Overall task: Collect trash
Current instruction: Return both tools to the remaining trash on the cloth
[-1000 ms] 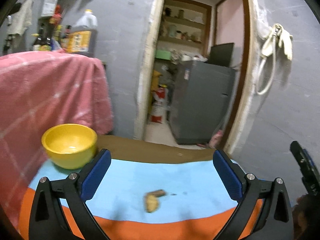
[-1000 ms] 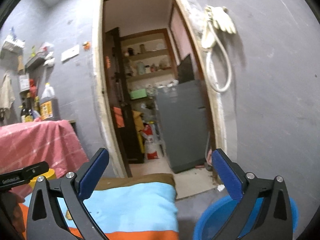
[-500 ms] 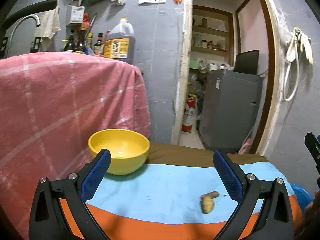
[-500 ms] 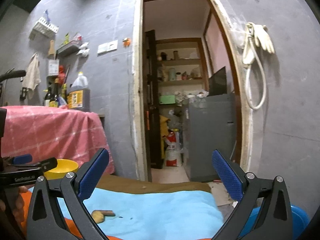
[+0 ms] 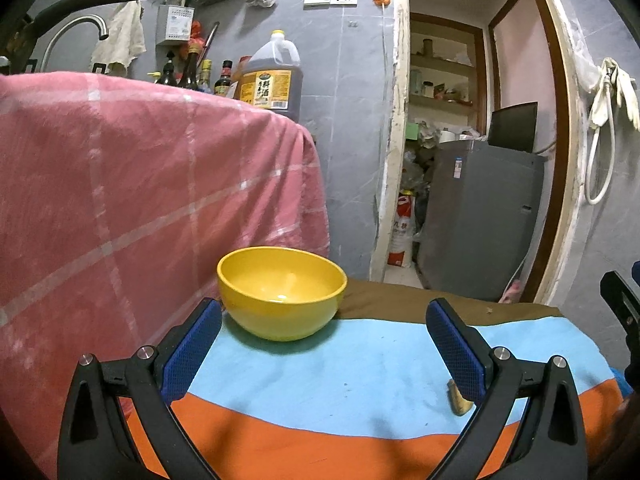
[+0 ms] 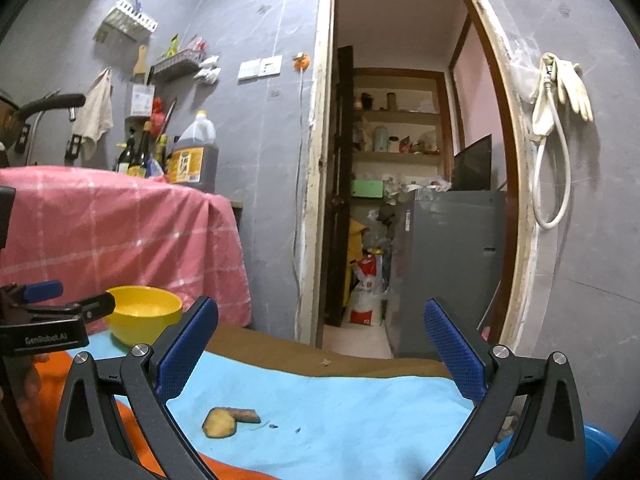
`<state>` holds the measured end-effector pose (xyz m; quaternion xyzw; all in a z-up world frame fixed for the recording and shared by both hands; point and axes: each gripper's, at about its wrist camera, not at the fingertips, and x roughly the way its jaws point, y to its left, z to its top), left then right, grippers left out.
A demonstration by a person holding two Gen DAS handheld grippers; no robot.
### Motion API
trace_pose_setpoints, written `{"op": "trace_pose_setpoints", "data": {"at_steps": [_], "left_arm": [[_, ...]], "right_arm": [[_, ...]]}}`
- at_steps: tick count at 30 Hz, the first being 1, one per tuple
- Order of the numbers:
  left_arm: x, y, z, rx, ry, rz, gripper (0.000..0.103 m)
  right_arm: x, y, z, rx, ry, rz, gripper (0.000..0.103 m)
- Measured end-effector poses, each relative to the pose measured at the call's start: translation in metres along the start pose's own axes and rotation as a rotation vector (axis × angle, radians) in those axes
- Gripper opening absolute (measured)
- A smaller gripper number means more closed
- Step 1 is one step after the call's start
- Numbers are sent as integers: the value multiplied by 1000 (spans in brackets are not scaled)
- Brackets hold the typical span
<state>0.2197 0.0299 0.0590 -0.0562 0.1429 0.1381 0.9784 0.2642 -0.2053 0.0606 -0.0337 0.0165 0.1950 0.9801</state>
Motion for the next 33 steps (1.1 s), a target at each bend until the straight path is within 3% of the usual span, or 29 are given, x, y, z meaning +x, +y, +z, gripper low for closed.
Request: {"op": "trace_pose_setpoints", "data": {"at_steps": [7, 12, 24, 28, 33], "left_arm": [[3, 0, -7, 28, 19, -14, 100], [11, -12, -11, 62, 66, -66, 100], [40, -35, -23, 82, 288, -206, 100], [50, -42, -26, 87, 364, -251, 100], [55, -55, -32, 136, 418, -287, 99]], "right_arm": [[5, 5, -3, -25, 34, 7, 103], [12, 5, -6, -30, 77, 0, 103], [33, -5, -11, 30, 199, 44, 103], [51, -6, -15, 44, 306, 56, 103], [67, -20, -24, 96, 440, 2, 103]]}}
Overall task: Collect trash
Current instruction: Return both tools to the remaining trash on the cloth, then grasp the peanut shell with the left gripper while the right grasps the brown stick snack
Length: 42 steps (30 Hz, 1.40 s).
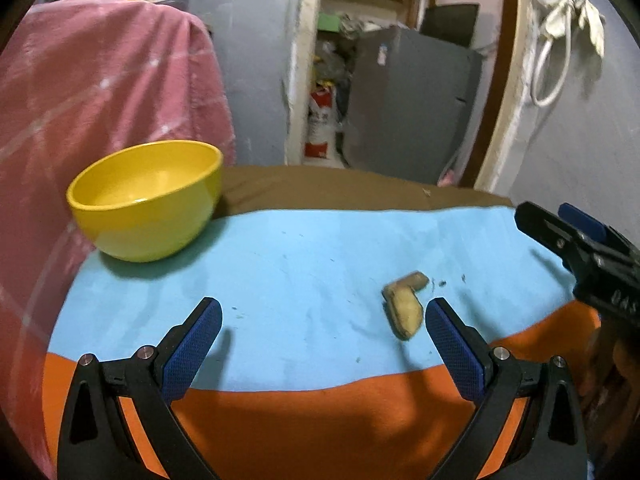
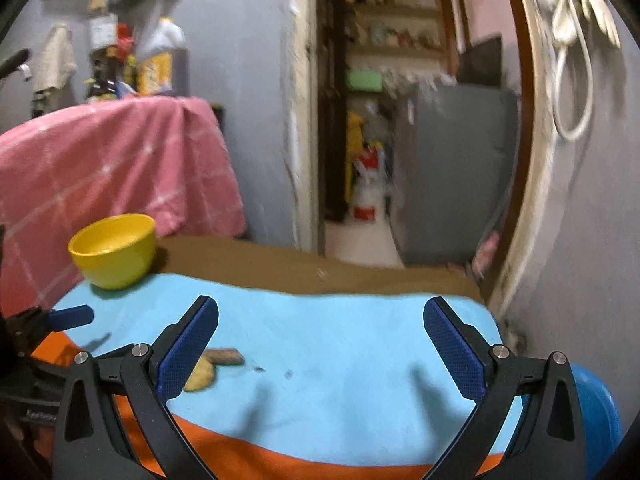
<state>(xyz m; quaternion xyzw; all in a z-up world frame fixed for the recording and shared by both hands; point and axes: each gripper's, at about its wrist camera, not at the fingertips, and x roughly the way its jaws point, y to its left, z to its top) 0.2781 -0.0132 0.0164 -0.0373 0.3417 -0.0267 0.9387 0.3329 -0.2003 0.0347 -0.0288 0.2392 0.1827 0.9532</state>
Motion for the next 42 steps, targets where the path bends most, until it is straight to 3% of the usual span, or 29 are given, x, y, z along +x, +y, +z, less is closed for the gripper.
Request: {"op": "trace_pose_setpoints", "data": {"at_steps": [6, 11, 17, 23, 27, 31, 37, 42], "left_arm": [[19, -14, 1, 60, 89, -53, 93], [37, -25, 1, 84, 163, -72, 72], [44, -34, 6, 101, 175, -73, 53], [44, -30, 5, 90, 173, -85, 24], [41, -25, 5, 77, 176, -97, 22], [34, -16, 3, 86, 162, -62, 22], [27, 13, 2, 16, 151, -14, 22], [22, 30, -2, -20, 142, -18, 21]], "right_arm": [[9, -20, -4, 49, 104, -23, 103], [9, -30, -8, 86, 123, -14, 103], [13, -33, -10, 106, 150, -1, 103], [17, -32, -10, 100, 171, 1, 103], [20, -31, -12, 93, 195, 2, 103], [24, -25, -13, 63, 217, 4, 103], [32, -4, -17, -34, 266, 7, 103], [43, 16, -24, -44, 309, 93, 103]]}}
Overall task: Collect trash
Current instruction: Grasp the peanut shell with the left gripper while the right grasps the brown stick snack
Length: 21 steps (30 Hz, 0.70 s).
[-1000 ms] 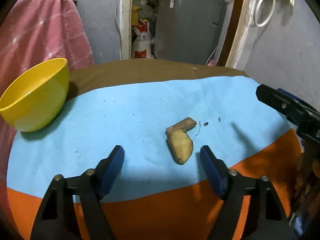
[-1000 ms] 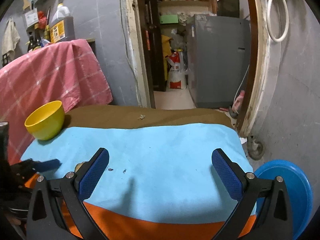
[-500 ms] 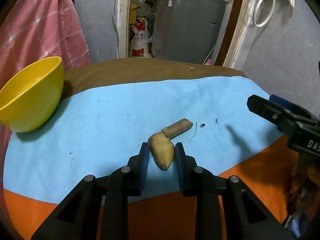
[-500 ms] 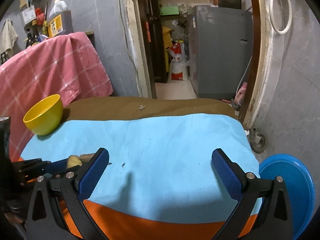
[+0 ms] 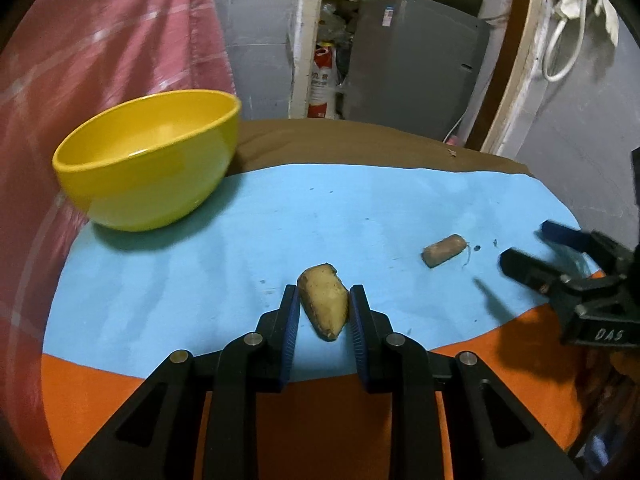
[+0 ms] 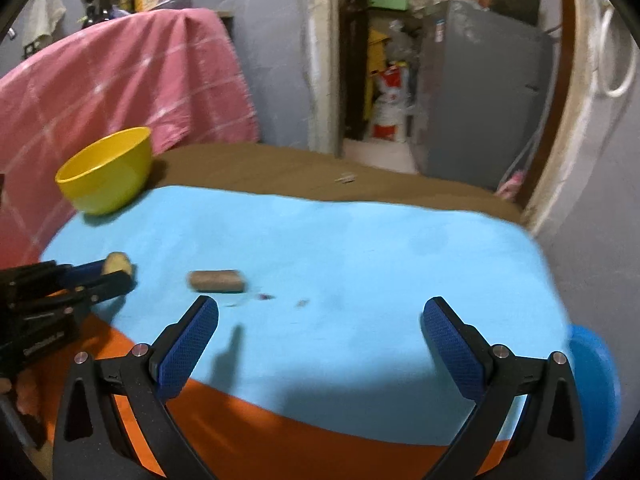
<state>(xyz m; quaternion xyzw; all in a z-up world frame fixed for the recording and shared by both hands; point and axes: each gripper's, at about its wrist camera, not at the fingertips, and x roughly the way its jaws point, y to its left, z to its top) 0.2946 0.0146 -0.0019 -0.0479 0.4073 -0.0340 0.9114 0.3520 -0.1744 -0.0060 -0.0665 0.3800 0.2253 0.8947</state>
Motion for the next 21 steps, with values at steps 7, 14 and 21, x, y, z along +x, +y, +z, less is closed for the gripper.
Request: {"op": "trace_pose_setpoints", "data": {"at_steps": [7, 14, 21], "left_arm": [[-1, 21, -5, -83, -6, -80, 21], [-2, 30, -5, -108, -3, -110, 21], [-3, 32, -4, -101, -3, -104, 21]], "right_arm": [[17, 23, 5, -16, 52, 92, 85], [28, 41, 5, -67, 112, 121, 75], [33, 48, 9, -83, 130, 111, 51]]}}
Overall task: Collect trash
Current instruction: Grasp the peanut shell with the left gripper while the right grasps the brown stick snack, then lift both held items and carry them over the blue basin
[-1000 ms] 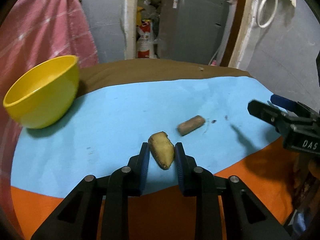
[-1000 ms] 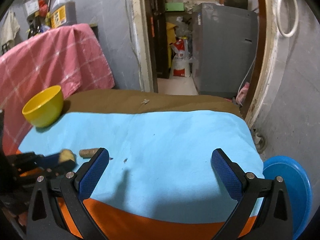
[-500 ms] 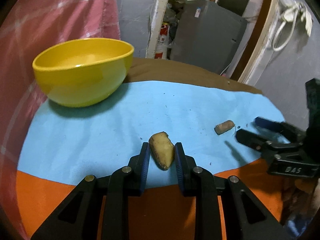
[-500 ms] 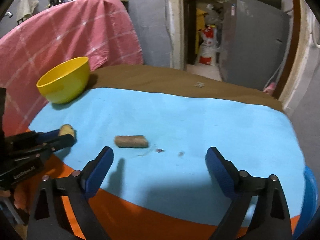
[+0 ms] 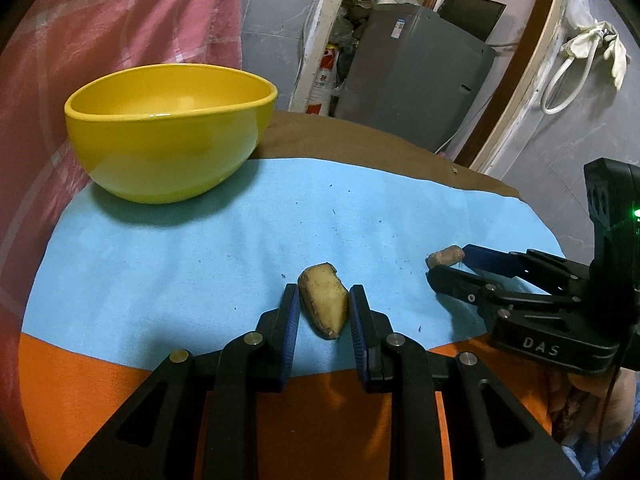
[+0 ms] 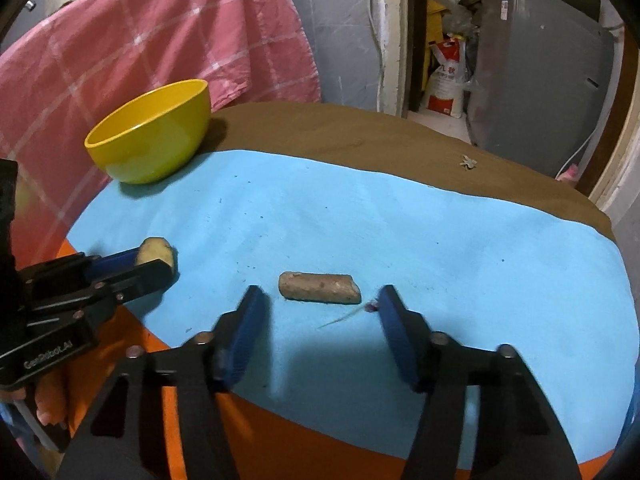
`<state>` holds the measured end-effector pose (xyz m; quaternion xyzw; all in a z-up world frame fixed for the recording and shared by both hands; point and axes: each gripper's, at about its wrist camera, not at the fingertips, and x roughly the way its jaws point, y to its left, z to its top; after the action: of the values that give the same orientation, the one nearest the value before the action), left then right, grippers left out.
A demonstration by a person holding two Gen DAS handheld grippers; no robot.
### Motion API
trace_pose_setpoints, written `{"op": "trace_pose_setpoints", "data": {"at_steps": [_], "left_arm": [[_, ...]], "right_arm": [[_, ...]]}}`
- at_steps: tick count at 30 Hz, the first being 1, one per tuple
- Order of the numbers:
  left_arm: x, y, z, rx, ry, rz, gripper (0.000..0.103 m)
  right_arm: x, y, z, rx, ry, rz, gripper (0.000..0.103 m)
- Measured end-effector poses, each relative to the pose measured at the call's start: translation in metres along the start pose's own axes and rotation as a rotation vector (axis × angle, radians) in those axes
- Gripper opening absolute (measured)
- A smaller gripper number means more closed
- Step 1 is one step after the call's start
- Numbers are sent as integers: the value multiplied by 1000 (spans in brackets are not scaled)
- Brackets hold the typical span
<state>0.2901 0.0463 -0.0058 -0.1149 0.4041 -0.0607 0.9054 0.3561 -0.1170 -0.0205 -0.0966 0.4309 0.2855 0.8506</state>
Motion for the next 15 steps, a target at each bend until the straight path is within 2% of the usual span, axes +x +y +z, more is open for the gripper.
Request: {"op": "trace_pose_setpoints", "data": {"at_steps": [2, 11, 15], "left_arm": [[0, 0, 0, 1, -1, 1, 21], [-2, 1, -4, -9, -14, -6, 20], [-8, 1, -5, -17, -40, -17, 13]], "right_arm": [[0, 1, 0, -5, 0, -1, 40], [-7, 1, -6, 24, -51, 38, 39], [-22, -10, -10, 94, -139, 74, 39]]}}
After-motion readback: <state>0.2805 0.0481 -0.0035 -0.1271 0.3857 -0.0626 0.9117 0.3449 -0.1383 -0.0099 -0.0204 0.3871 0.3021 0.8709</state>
